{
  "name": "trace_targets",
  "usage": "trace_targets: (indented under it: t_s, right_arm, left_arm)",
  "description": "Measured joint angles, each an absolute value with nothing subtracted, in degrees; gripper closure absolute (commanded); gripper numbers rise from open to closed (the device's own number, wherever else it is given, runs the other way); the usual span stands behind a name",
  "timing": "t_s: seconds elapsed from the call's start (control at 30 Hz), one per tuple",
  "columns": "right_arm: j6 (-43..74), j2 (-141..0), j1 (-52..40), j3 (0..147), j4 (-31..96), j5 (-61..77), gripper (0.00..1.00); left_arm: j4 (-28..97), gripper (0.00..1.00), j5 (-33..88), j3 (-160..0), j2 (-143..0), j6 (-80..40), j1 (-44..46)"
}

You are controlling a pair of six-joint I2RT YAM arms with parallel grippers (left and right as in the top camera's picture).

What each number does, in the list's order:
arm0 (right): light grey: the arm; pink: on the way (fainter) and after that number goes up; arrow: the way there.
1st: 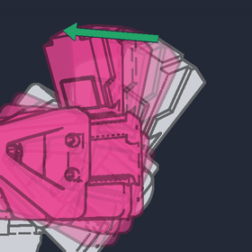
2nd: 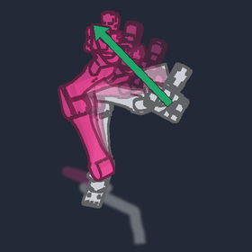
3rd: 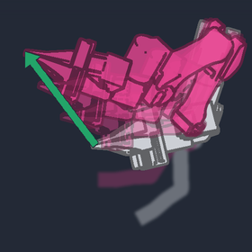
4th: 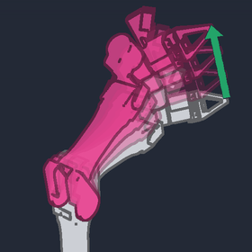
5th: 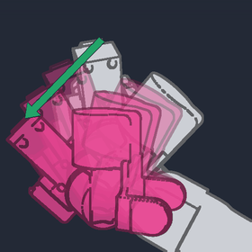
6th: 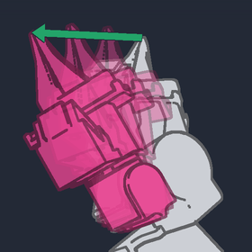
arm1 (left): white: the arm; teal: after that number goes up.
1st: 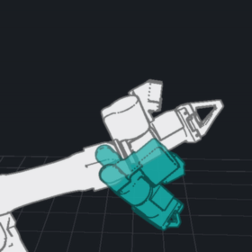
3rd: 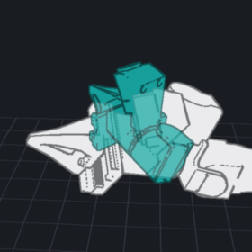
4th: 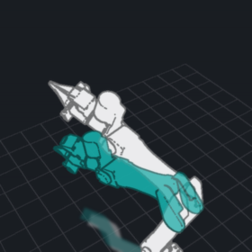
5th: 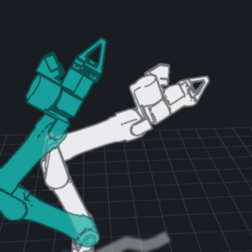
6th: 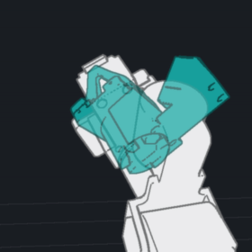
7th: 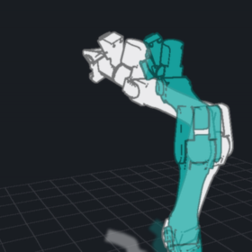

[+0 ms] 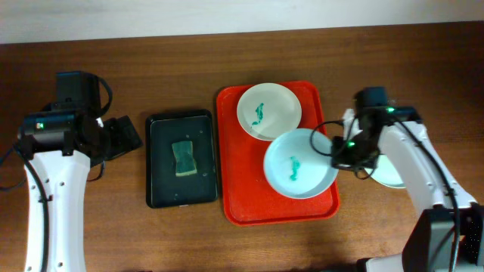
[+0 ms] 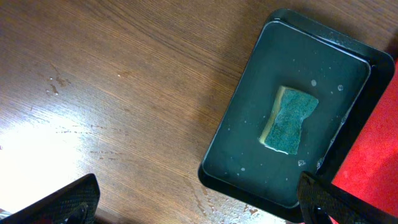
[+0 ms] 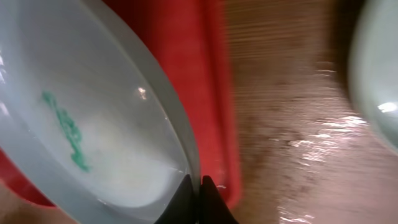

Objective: Clean dirty plates on tray and stack at the side
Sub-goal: 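Grasp the light-blue plate rim with the right gripper and pull it down, then grasp the sponge again with the left gripper and lift it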

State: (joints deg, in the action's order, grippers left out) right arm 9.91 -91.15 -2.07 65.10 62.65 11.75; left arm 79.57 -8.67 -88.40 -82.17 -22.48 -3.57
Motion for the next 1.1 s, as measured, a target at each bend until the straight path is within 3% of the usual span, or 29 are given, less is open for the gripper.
trace_targets:
  t_s: [0.2,0.3,0.37,0.53,0.73,1.1]
  right_arm:
    - [24.67,-91.64,-12.80,57.45,51.22,11.97,0.96]
    - [31.38,-92.12,-15.09,53.43,46.52,10.98,0.64]
    - [34.24,-92.20,-15.16,52.90,45.87,10.35,0.59]
    - [31.81,-91.29,-15.16,58.04,51.37,9.54,0.57]
    - [19.51,-81.71,-15.16,71.24,57.32,8.88,0.57]
    - [15.73,-78.08,-15.16,72.42,61.82,8.86,0.57]
  left_arm:
    - [79.61,0.01,-8.64,-88.40,-82.17,-22.48,-3.57]
    - [79.55,0.01,-8.67,-88.40,-82.17,-22.48,-3.57]
    - [79.59,0.01,-8.67,-88.40,-82.17,-22.48,-3.57]
    - [79.55,0.01,-8.62,-88.40,-82.17,-22.48,-3.57]
    - [75.24,0.01,-8.16,-88.40,-82.17,-22.74,-3.57]
    - [74.76,0.00,2.24,-88.40,-87.11,-21.82,1.65]
